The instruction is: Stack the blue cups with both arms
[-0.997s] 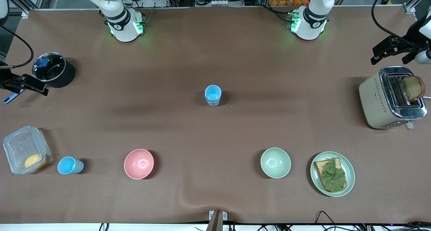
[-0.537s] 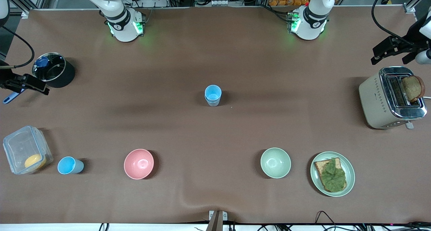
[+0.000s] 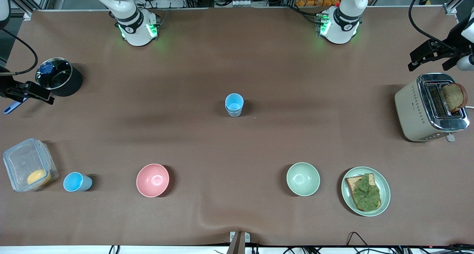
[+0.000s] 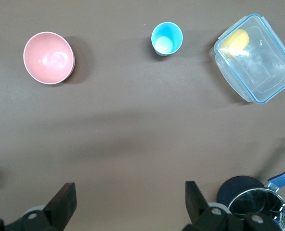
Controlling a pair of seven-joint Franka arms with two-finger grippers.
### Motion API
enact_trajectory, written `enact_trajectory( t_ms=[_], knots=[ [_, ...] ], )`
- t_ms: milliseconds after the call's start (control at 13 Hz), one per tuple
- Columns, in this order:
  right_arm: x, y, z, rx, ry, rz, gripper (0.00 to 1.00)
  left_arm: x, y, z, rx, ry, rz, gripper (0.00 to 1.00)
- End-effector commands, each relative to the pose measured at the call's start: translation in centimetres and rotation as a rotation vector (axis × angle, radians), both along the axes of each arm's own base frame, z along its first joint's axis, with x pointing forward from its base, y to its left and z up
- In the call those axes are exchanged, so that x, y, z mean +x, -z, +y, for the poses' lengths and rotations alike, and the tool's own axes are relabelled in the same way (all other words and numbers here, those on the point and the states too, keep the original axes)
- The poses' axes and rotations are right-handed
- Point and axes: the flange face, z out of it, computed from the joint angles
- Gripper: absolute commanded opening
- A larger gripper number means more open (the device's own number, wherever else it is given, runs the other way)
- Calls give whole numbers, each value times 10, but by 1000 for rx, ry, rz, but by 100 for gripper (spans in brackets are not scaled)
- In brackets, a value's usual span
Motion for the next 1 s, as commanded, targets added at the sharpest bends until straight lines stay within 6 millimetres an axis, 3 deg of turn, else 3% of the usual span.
enact_trajectory(
  t_ms=[0,920],
  knots=[
    [1,-4,-4,-10,6,2,100,-1,-6,1,26,-22,3,100],
    [2,-5,-4,-10,9,-2,100,0,-5,15,27,-39,5,100]
  ],
)
